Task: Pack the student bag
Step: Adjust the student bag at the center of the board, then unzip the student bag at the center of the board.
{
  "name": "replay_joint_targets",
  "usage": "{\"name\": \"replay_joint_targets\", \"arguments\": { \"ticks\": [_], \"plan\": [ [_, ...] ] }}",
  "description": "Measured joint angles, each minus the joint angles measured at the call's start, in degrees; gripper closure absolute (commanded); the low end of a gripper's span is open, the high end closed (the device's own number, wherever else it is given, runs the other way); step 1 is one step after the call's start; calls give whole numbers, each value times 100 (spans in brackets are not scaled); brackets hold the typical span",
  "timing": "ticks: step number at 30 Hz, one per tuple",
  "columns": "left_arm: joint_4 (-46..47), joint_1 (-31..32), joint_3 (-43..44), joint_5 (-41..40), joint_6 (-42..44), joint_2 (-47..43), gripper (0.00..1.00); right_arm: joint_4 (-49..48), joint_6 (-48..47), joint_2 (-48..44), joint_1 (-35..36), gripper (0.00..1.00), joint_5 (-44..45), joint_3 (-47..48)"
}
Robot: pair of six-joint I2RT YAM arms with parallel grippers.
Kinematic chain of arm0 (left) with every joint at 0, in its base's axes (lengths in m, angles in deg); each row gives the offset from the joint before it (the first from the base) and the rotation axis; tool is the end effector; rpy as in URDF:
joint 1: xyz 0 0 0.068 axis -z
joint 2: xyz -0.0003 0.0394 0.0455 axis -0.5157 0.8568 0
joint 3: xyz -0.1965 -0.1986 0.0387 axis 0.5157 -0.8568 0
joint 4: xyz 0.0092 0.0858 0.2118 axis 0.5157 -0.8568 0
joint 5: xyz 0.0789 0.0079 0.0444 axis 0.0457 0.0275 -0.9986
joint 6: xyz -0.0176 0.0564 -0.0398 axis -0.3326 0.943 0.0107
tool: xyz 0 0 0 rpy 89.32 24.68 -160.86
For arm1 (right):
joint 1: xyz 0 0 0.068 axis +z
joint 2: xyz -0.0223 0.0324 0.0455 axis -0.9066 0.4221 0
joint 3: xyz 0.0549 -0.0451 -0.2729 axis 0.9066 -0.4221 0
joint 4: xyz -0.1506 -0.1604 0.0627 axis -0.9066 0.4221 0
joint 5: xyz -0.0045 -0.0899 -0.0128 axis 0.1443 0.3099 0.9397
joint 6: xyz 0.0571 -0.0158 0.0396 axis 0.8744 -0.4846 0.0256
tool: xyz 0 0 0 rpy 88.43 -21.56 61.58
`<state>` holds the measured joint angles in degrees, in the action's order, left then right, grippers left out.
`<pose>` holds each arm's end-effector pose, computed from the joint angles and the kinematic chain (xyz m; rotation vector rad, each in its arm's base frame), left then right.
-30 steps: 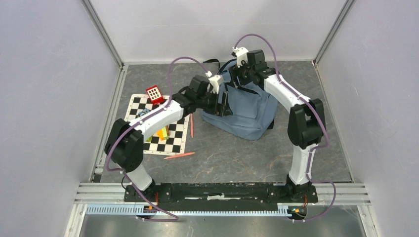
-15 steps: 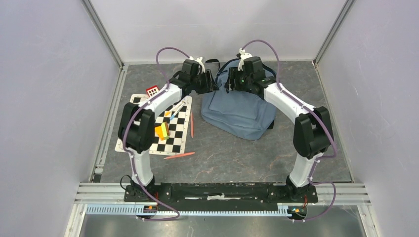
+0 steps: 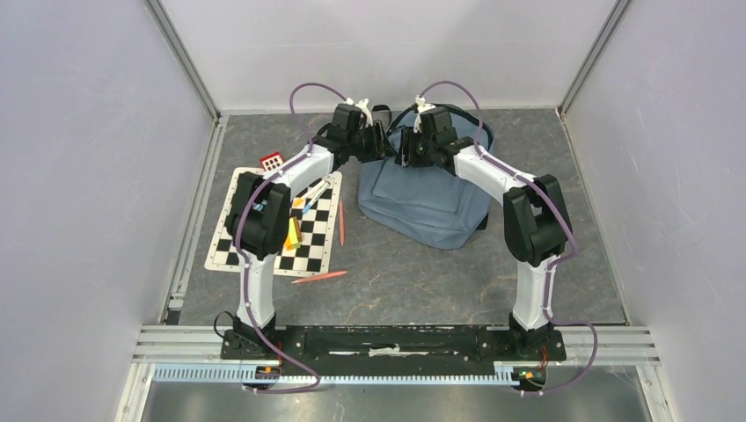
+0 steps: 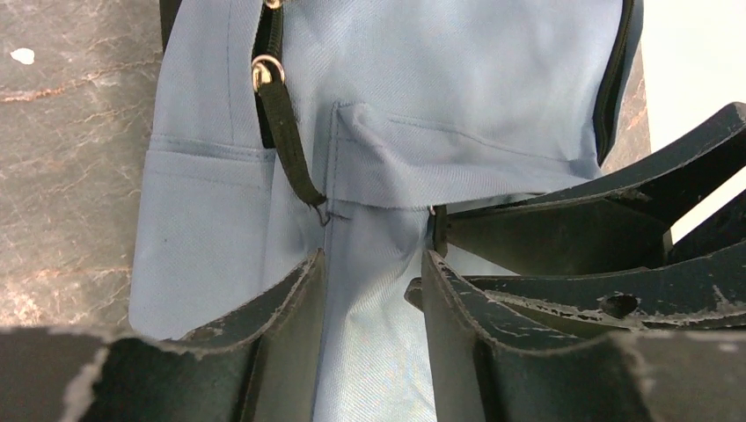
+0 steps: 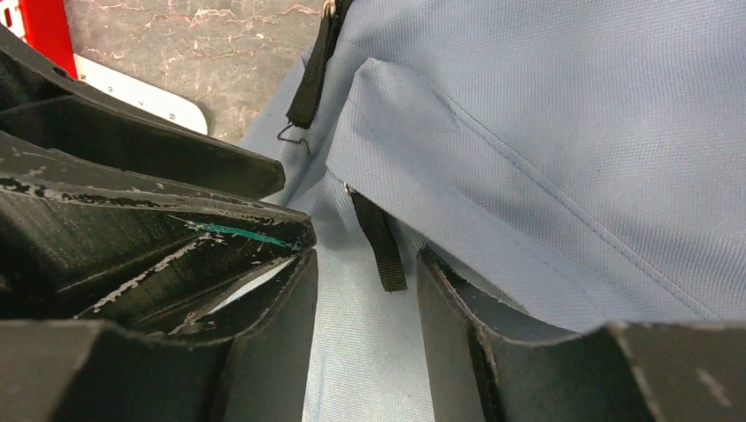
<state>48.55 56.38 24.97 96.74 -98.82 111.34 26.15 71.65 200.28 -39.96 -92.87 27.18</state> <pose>0.4220 -0.2204 0.2392 0.0898 2.2851 -0.8838 0.4031 0.1967 0.2426 -0.1074 2.3149 0.5811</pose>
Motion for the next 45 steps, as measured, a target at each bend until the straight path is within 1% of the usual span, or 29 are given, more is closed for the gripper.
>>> {"name": "replay_joint_targets", "arguments": {
  "ticks": [4, 7, 13, 14, 16, 17, 24, 28, 36, 45],
  "plan": [
    [17, 2, 177, 22, 13, 160, 59, 50, -66, 146, 2, 56, 101, 173],
    [17, 2, 302, 52, 17, 282, 67, 85, -136, 284, 7, 62, 146, 315],
    [-2, 9, 413, 188, 39, 385, 90, 153, -361, 442, 74, 81, 341, 518],
    [-9, 13, 424, 201, 42, 387, 93, 162, -407, 468, 107, 85, 411, 551],
    [-22, 15, 433, 221, 55, 387, 98, 166, -503, 485, 157, 94, 535, 573],
    [-28, 17, 435, 225, 63, 387, 98, 170, -551, 487, 184, 100, 608, 573],
    [-57, 17, 435, 192, 72, 387, 98, 173, -857, 483, 313, 100, 1067, 555],
    [-103, 31, 435, 59, 72, 387, 98, 157, -1019, 367, 350, 100, 1370, 382],
    [-203, 63, 435, -310, 70, 369, 98, 437, -1377, -116, 339, 100, 2109, -39],
    [-251, 87, 435, -507, 66, 348, 98, 730, -1578, -820, 225, 100, 2546, -658]
  ]
}}
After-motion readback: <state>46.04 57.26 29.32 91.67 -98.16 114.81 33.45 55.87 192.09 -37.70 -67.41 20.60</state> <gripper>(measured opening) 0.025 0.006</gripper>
